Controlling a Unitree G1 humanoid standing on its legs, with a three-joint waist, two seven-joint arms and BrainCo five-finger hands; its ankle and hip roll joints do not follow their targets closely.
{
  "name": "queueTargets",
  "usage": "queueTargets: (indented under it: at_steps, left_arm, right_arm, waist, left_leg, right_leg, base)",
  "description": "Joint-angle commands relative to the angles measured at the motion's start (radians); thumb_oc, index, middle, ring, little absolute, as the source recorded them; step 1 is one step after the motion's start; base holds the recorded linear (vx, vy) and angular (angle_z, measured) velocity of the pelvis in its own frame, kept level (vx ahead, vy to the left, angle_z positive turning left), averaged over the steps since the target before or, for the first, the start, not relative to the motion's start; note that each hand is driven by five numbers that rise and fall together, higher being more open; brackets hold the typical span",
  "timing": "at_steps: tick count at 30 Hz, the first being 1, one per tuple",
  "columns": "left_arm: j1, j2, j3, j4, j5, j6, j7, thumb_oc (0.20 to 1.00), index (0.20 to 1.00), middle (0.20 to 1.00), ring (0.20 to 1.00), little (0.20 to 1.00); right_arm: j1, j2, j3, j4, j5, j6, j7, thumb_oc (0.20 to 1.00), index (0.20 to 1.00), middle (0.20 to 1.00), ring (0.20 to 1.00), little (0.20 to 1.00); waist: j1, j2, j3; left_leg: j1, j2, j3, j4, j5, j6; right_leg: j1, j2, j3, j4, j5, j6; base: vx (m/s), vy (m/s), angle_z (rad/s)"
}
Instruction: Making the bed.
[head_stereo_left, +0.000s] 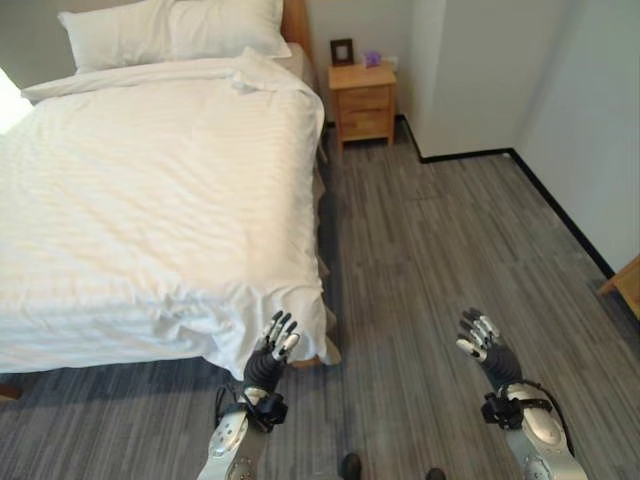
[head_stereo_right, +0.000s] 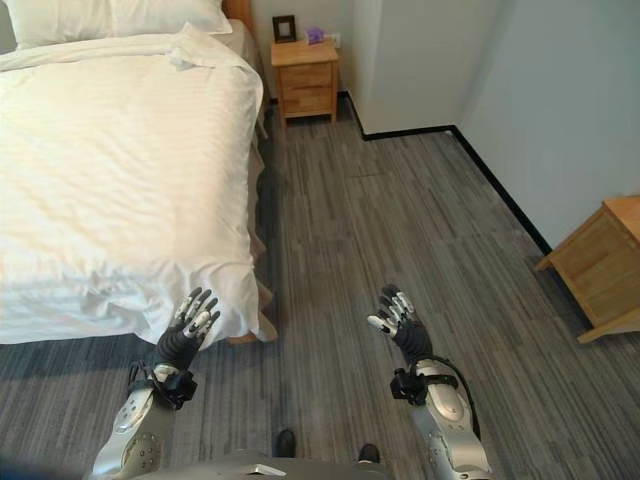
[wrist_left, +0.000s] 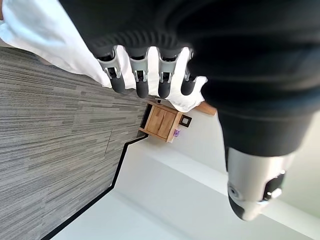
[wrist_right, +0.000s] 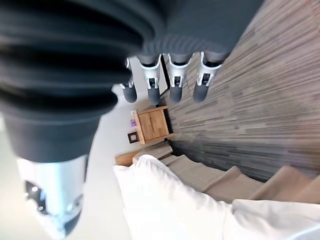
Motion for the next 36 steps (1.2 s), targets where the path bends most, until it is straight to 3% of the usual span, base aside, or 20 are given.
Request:
queueTargets:
  at_steps: [1, 2, 3, 7, 8, 9, 12, 15, 19, 20, 21, 23, 26, 27, 28, 29, 30, 32, 33, 36]
  left_arm:
    - [-0.027, 0.024, 0.019, -0.029, -0.014, -0.032, -0.002, 1.0, 1.0, 1.0, 1.0, 1.0]
    - [-0.019, 0.022, 0.025, -0.029, -0.014, -0.028, -0.006, 1.0, 1.0, 1.0, 1.0, 1.0]
    - [-0.048, 0.044, 0.101, -0.016, 0.151, -0.013, 0.087, 1.0, 1.0, 1.0, 1.0, 1.0]
    - [-0.061, 0.095, 0.124, -0.049, 0.187, -0.019, 0.083, 1.0, 1.0, 1.0, 1.0, 1.0]
    - [-0.066, 0.11, 0.153, -0.013, 0.188, -0.026, 0.097, 1.0, 1.0, 1.0, 1.0, 1.0]
    - [-0.086, 0.127, 0.161, 0.042, 0.204, -0.022, 0.124, 1.0, 1.0, 1.0, 1.0, 1.0]
    - [-0.089, 0.118, 0.191, 0.038, 0.171, -0.027, 0.134, 1.0, 1.0, 1.0, 1.0, 1.0]
    - [-0.063, 0.109, 0.2, 0.033, 0.148, -0.02, 0.124, 1.0, 1.0, 1.0, 1.0, 1.0]
    - [-0.075, 0.11, 0.183, 0.037, 0.139, -0.02, 0.121, 1.0, 1.0, 1.0, 1.0, 1.0]
    - [-0.092, 0.113, 0.167, 0.042, 0.127, -0.029, 0.128, 1.0, 1.0, 1.0, 1.0, 1.0]
    - [-0.099, 0.106, 0.147, 0.039, 0.114, -0.023, 0.104, 1.0, 1.0, 1.0, 1.0, 1.0]
    - [-0.091, 0.1, 0.137, 0.045, 0.115, -0.018, 0.088, 1.0, 1.0, 1.0, 1.0, 1.0]
    - [-0.089, 0.095, 0.121, 0.043, 0.122, -0.002, 0.068, 1.0, 1.0, 1.0, 1.0, 1.0]
    - [-0.084, 0.092, 0.118, 0.04, 0.128, 0.006, 0.057, 1.0, 1.0, 1.0, 1.0, 1.0]
    - [-0.071, 0.089, 0.121, 0.034, 0.127, 0.009, 0.045, 1.0, 1.0, 1.0, 1.0, 1.0]
    - [-0.053, 0.066, 0.123, 0.022, 0.105, 0.011, 0.037, 1.0, 1.0, 1.0, 1.0, 1.0]
    - [-0.053, 0.066, 0.122, 0.022, 0.105, 0.011, 0.037, 1.0, 1.0, 1.0, 1.0, 1.0]
    - [-0.05, 0.053, 0.114, 0.03, 0.089, 0.015, 0.03, 1.0, 1.0, 1.0, 1.0, 1.0]
    - [-0.037, 0.054, 0.103, 0.026, 0.087, 0.02, 0.013, 1.0, 1.0, 1.0, 1.0, 1.0]
    - [-0.028, 0.06, 0.092, 0.018, 0.098, 0.02, 0.008, 1.0, 1.0, 1.0, 1.0, 1.0]
  right_arm:
    - [-0.019, -0.013, -0.002, -0.083, -0.023, -0.03, 0.015, 1.0, 1.0, 1.0, 1.0, 1.0]
    - [-0.018, -0.014, -0.005, -0.081, -0.026, -0.027, 0.021, 1.0, 1.0, 1.0, 1.0, 1.0]
    - [-0.041, -0.053, -0.09, -0.041, -0.008, 0.009, -0.026, 1.0, 1.0, 1.0, 1.0, 1.0]
    - [-0.054, -0.043, -0.095, -0.046, 0.017, 0.014, -0.015, 1.0, 1.0, 1.0, 1.0, 1.0]
    - [-0.071, -0.038, -0.073, -0.057, 0.024, 0.01, 0.016, 1.0, 1.0, 1.0, 1.0, 1.0]
    - [-0.069, -0.039, -0.054, -0.06, -0.01, 0.012, 0.02, 1.0, 1.0, 1.0, 1.0, 1.0]
    - [-0.056, -0.025, -0.059, -0.069, -0.006, 0.016, 0.02, 1.0, 1.0, 1.0, 1.0, 1.0]
    - [-0.02, -0.003, -0.071, -0.05, -0.02, 0.028, 0.021, 1.0, 1.0, 1.0, 1.0, 1.0]
    - [-0.031, -0.002, -0.058, -0.05, -0.021, 0.028, 0.018, 1.0, 1.0, 1.0, 1.0, 1.0]
    - [-0.042, -0.016, -0.045, -0.076, -0.007, 0.016, 0.031, 1.0, 1.0, 1.0, 1.0, 1.0]
    - [-0.069, -0.028, -0.032, -0.065, -0.006, 0.014, 0.032, 1.0, 1.0, 1.0, 1.0, 1.0]
    - [-0.08, -0.042, -0.02, -0.054, -0.015, 0.01, 0.035, 1.0, 1.0, 1.0, 1.0, 1.0]
    - [-0.099, -0.084, -0.039, -0.042, 0.013, 0.002, 0.03, 1.0, 1.0, 1.0, 1.0, 1.0]
    - [-0.094, -0.097, -0.055, -0.046, 0.021, 0.0, 0.028, 1.0, 1.0, 1.0, 1.0, 1.0]
    - [-0.083, -0.106, -0.072, -0.046, 0.029, 0.002, 0.026, 1.0, 1.0, 1.0, 1.0, 1.0]
    - [-0.072, -0.118, -0.105, -0.028, 0.041, 0.008, 0.023, 1.0, 1.0, 1.0, 1.0, 1.0]
    - [-0.072, -0.118, -0.106, -0.028, 0.042, 0.008, 0.024, 1.0, 1.0, 1.0, 1.0, 1.0]
    - [-0.068, -0.117, -0.129, -0.021, 0.046, 0.013, 0.019, 1.0, 1.0, 1.0, 1.0, 1.0]
    - [-0.058, -0.11, -0.159, -0.031, 0.059, 0.009, 0.02, 1.0, 1.0, 1.0, 1.0, 1.0]
    - [-0.052, -0.098, -0.164, -0.033, 0.047, 0.0, 0.018, 1.0, 1.0, 1.0, 1.0, 1.0]
  waist:
    - [0.006, -0.022, -0.044]
    - [0.011, -0.026, -0.044]
    - [-0.013, -0.026, -0.038]
    - [-0.018, -0.017, -0.018]
    - [-0.019, -0.009, 0.018]
    - [-0.028, -0.012, 0.042]
    - [-0.035, -0.01, 0.044]
    - [-0.029, -0.015, 0.029]
    - [-0.032, -0.027, 0.028]
    - [-0.035, -0.045, 0.022]
    - [-0.032, -0.048, 0.009]
    - [-0.035, -0.041, 0.005]
    - [-0.037, -0.046, 0.026]
    - [-0.04, -0.057, 0.035]
    - [-0.041, -0.067, 0.037]
    - [-0.03, -0.077, 0.034]
    - [-0.031, -0.077, 0.036]
    - [-0.026, -0.085, 0.028]
    - [-0.024, -0.083, 0.013]
    - [-0.013, -0.066, -0.002]
  left_leg:
    - [-0.036, -0.003, 0.001, 0.051, 0.022, -0.031]
    - [-0.036, -0.001, -0.004, 0.063, 0.014, -0.029]
    - [0.01, 0.104, 0.053, 0.029, -0.038, -0.078]
    - [-0.004, 0.083, 0.038, 0.067, -0.057, -0.054]
    - [-0.01, 0.074, 0.037, 0.089, -0.075, -0.029]
    - [-0.015, 0.061, 0.007, 0.117, -0.081, -0.023]
    - [-0.018, 0.074, -0.016, 0.107, -0.078, -0.034]
    - [0.01, 0.154, -0.039, 0.097, -0.099, -0.083]
    - [0.034, 0.193, -0.035, 0.087, -0.104, -0.11]
    - [0.041, 0.233, -0.034, 0.09, -0.105, -0.138]
    - [0.023, 0.276, -0.043, 0.107, -0.086, -0.157]
    - [0.022, 0.305, -0.052, 0.128, -0.049, -0.166]
    - [-0.068, 0.327, -0.041, 0.308, 0.146, -0.149]
    - [-0.1, 0.331, -0.023, 0.358, 0.165, -0.134]
    - [-0.11, 0.327, -0.001, 0.377, 0.16, -0.127]
    - [-0.12, 0.273, 0.015, 0.369, 0.122, -0.129]
    - [-0.118, 0.272, 0.015, 0.371, 0.119, -0.128]
    - [-0.142, 0.2, 0.04, 0.347, 0.071, -0.118]
    - [-0.159, 0.113, 0.12, 0.26, 0.0, -0.075]
    - [-0.114, 0.054, 0.137, 0.166, -0.013, -0.047]
  right_leg:
    - [-0.039, 0.025, 0.048, 0.066, -0.019, -0.003]
    - [-0.035, 0.025, 0.05, 0.07, -0.021, -0.003]
    - [-0.091, -0.007, 0.006, 0.113, -0.031, 0.003]
    - [-0.119, -0.04, 0.033, 0.186, -0.042, 0.009]
    - [-0.178, -0.061, 0.063, 0.313, -0.039, 0.02]
    - [-0.207, -0.044, 0.154, 0.377, -0.025, 0.035]
    - [-0.225, -0.055, 0.214, 0.344, 0.005, 0.041]
    - [-0.202, -0.225, 0.196, 0.214, 0.126, 0.066]
    - [-0.199, -0.246, 0.201, 0.165, 0.157, 0.095]
    - [-0.199, -0.23, 0.218, 0.147, 0.127, 0.109]
    - [-0.176, -0.196, 0.207, 0.135, 0.057, 0.111]
    - [-0.178, -0.167, 0.213, 0.156, 0.031, 0.094]
    - [-0.145, -0.103, 0.186, 0.159, 0.008, 0.031]
    - [-0.129, -0.091, 0.17, 0.152, 0.002, 0.015]
    - [-0.118, -0.081, 0.165, 0.144, -0.006, 0.004]
    - [-0.096, -0.074, 0.149, 0.123, -0.007, -0.003]
    - [-0.092, -0.075, 0.148, 0.122, -0.008, -0.002]
    - [-0.074, -0.069, 0.129, 0.109, -0.011, -0.005]
    - [-0.068, -0.051, 0.103, 0.105, -0.015, -0.006]
    - [-0.067, -0.023, 0.102, 0.108, -0.03, -0.006]
  base:
    - [0.0, 0.0, 0.0]
    - [0.0, 0.0, 0.0]
    - [-0.02, 0.055, 0.02]
    - [-0.06, 0.162, 0.0]
    - [-0.1, 0.147, -0.24]
    - [-0.1, 0.145, -0.24]
    - [0.01, -0.086, 0.28]
    - [0.15, -0.326, 0.27]
    - [0.14, -0.315, 0.11]
    - [0.15, -0.563, 0.07]
    - [0.15, -0.565, 0.2]
    - [0.1, -0.354, 0.32]
    - [0.04, -0.399, 0.08]
    - [0.0, -0.418, 0.21]
    - [0.04, -0.461, 0.34]
    - [0.06, -0.317, 0.26]
    - [0.07, -0.262, 0.18]
    - [0.07, -0.195, 0.17]
    - [0.09, -0.19, 0.21]
    - [0.1, -0.055, 0.37]
